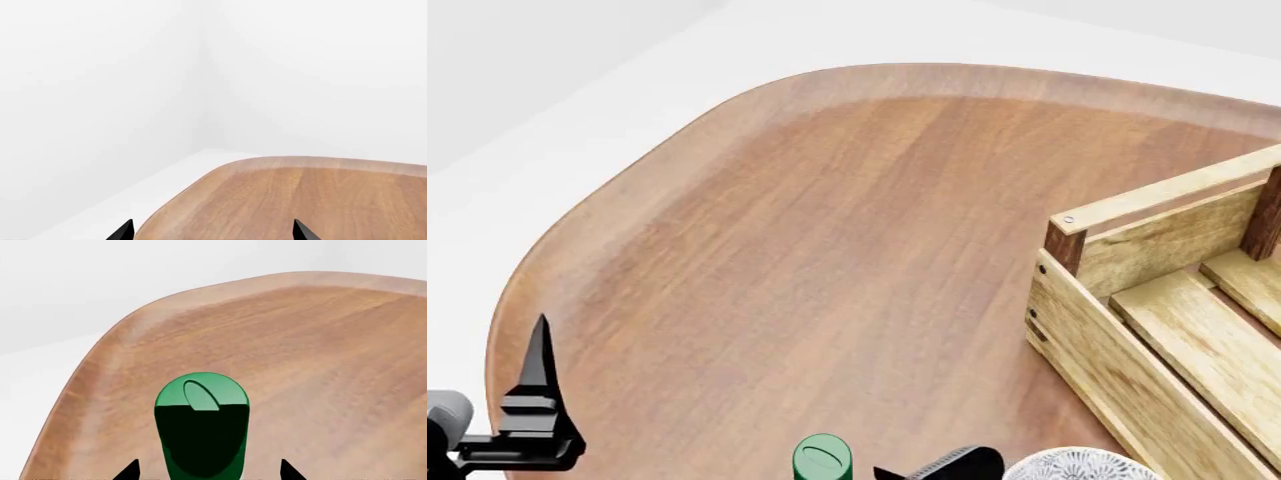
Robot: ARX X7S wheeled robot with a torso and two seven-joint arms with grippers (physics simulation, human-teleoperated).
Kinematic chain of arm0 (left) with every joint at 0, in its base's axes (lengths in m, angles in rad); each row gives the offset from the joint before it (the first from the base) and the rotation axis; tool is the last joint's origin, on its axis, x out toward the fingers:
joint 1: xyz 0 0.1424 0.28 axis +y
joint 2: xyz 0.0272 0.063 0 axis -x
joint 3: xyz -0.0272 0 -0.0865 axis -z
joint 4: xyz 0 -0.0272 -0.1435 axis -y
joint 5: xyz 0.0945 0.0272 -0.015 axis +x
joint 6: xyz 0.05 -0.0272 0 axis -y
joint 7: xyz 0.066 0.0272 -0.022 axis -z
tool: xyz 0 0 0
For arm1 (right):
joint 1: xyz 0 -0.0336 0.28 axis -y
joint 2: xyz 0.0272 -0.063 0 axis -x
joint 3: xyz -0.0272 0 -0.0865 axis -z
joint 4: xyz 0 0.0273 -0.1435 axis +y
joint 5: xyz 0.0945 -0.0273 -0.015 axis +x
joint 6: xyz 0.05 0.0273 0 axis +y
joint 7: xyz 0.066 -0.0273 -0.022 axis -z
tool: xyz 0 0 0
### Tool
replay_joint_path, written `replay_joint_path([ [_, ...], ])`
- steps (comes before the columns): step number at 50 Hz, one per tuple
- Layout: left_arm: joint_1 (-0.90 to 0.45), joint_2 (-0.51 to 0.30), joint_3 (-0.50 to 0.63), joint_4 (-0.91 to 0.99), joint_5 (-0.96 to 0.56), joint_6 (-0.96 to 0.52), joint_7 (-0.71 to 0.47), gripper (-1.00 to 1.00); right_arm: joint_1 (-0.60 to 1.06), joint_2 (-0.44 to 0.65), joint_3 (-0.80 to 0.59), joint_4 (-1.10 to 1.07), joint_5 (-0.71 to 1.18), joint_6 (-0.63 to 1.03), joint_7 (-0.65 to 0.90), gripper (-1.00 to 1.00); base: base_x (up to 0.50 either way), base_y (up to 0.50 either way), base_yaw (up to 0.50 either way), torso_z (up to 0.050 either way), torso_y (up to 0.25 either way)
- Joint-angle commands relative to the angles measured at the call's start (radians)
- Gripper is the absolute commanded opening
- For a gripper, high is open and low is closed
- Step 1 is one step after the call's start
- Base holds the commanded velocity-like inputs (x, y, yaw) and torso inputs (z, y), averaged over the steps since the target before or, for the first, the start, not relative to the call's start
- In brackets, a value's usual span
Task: Pick up the salad dressing and put it in the tray.
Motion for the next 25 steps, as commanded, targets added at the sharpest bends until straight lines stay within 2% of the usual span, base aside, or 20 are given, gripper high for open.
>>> replay_joint_path([
  [1,0.002,-0.003,0.000,-0.004,-0.004,0.006,-0.003,1.00,0.013,-0.014,-0.014,0.044,-0.012,-0.018,0.001,1.00,0.00,0.00,0.00,0.000,0.000],
  [2,0.002,-0.004,0.001,-0.005,-0.003,0.007,-0.004,1.00,0.013,-0.015,-0.015,0.046,-0.013,-0.019,0.000,1.00,0.00,0.00,0.00,0.000,0.000],
  [3,0.003,-0.004,0.001,-0.005,-0.003,0.007,-0.004,1.00,0.013,-0.015,-0.016,0.047,-0.013,-0.019,0.001,-1.00,0.00,0.00,0.00,0.000,0.000],
  [17,0.002,-0.009,0.004,-0.004,-0.007,0.010,-0.008,1.00,-0.011,0.004,-0.008,-0.021,-0.003,-0.007,0.025,-1.00,0.00,0.00,0.00,0.000,0.000],
  [25,0.001,-0.011,0.006,-0.003,-0.009,0.010,-0.011,1.00,-0.054,0.038,0.052,-0.208,0.059,0.052,0.083,-1.00,0.00,0.00,0.00,0.000,0.000],
])
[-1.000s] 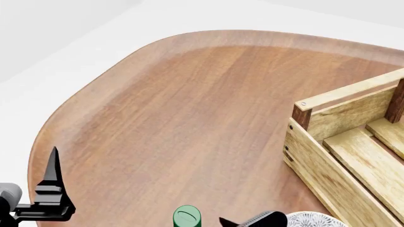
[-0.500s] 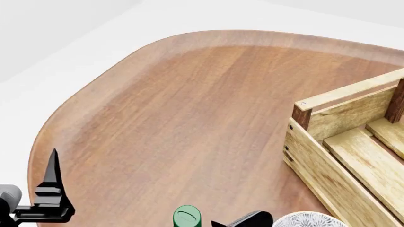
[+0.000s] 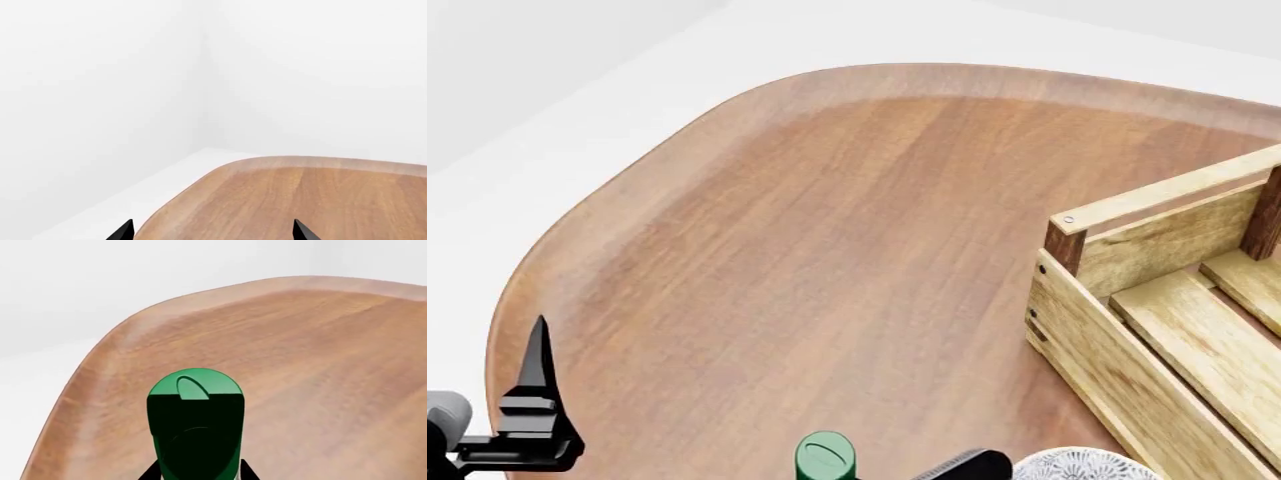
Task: Pick up the salad dressing and put it in the tray.
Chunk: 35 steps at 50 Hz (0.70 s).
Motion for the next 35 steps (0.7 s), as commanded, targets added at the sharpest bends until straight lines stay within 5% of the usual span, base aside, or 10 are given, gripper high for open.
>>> replay_joint_path([
  [1,-0.001,-0.004,0.004,0.004,-0.003,-0.001,-0.004,1.00,-0.039,0.035,0.060,-0.202,0.053,0.057,0.061,-1.00,0.00,0.00,0.00,0.000,0.000],
  [35,-0.012,-0.016,0.015,0.019,-0.011,-0.012,-0.018,1.00,-0.067,0.115,0.273,-0.558,0.173,0.150,0.242,-1.00,0.00,0.00,0.00,0.000,0.001],
])
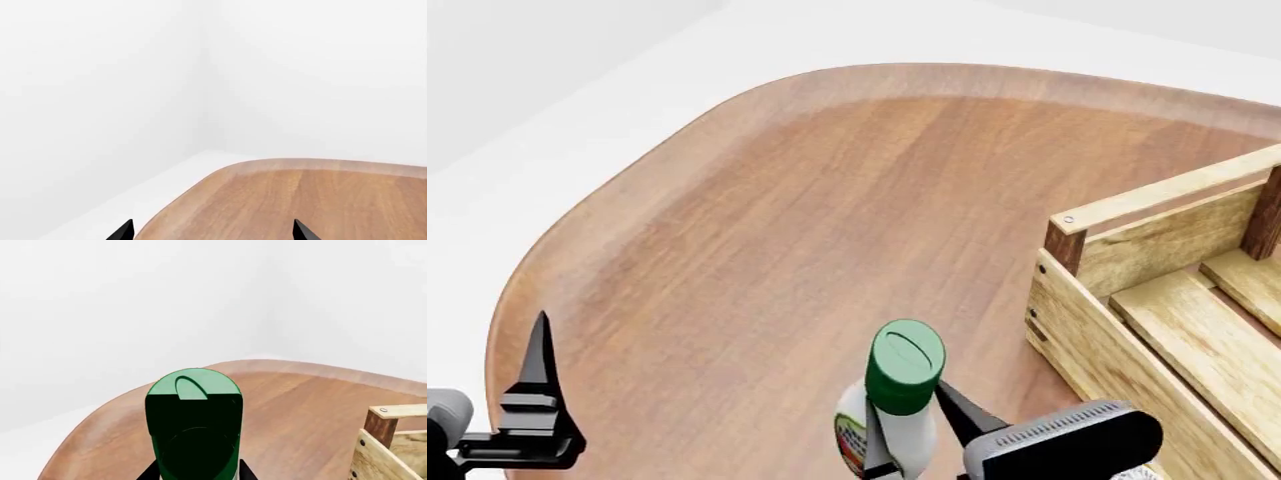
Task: Pick up the salad dressing and put it in the tray.
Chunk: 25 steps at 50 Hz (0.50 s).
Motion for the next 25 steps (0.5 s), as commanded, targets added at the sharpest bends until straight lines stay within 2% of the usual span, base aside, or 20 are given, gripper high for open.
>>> replay_joint_path([
  [1,-0.003,-0.004,0.002,0.003,-0.004,-0.002,-0.004,1.00,0.005,0.021,0.073,-0.099,0.030,0.020,0.043,-1.00,0.00,0.00,0.00,0.000,0.000],
  [25,0.005,-0.007,0.005,-0.005,-0.007,0.013,-0.012,1.00,-0.021,0.046,0.233,-0.203,0.076,-0.007,0.136,-1.00,0.00,0.00,0.00,0.000,0.000],
])
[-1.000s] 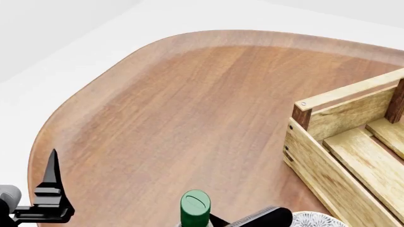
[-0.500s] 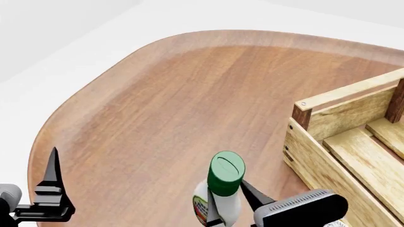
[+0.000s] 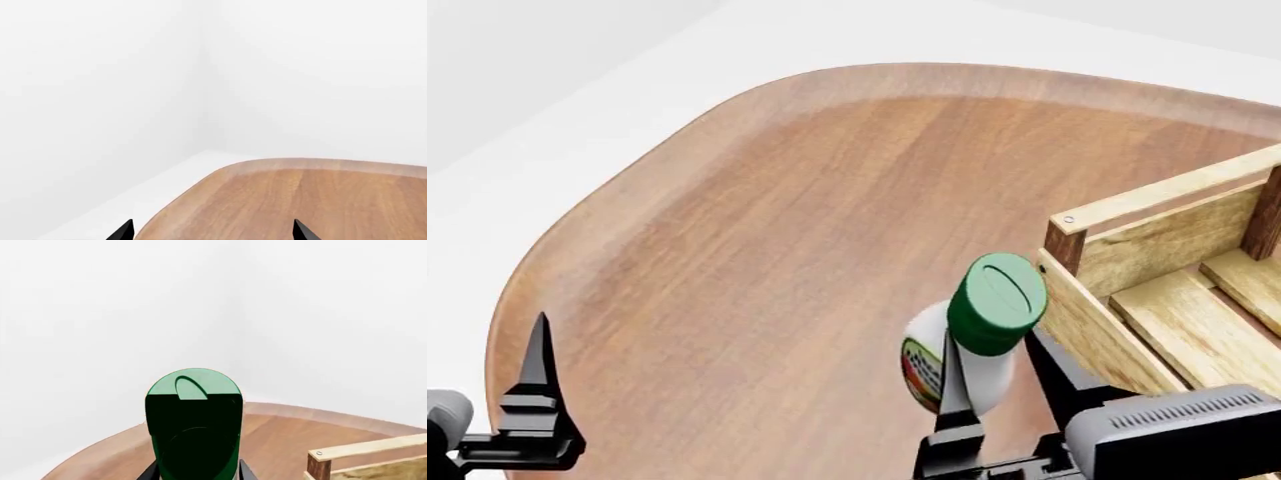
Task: Pick up the salad dressing and put it in the tray.
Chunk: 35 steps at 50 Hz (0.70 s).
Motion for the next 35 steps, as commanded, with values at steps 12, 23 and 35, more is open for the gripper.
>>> replay_joint_path([
  [12,0.001,-0.004,0.003,-0.004,-0.004,0.009,-0.007,1.00,0.008,0.037,0.156,-0.101,0.026,0.004,0.091,-1.00,0.00,0.00,0.00,0.000,0.001],
  [23,0.004,-0.007,0.001,-0.007,-0.007,0.015,-0.010,1.00,0.037,0.063,0.220,-0.130,0.040,0.028,0.140,-1.00,0.00,0.00,0.00,0.000,0.000],
  [35,0.003,-0.011,0.001,-0.005,-0.012,0.014,-0.014,1.00,0.064,0.086,0.258,-0.105,0.020,0.045,0.179,-1.00,0.00,0.00,0.00,0.000,0.001],
])
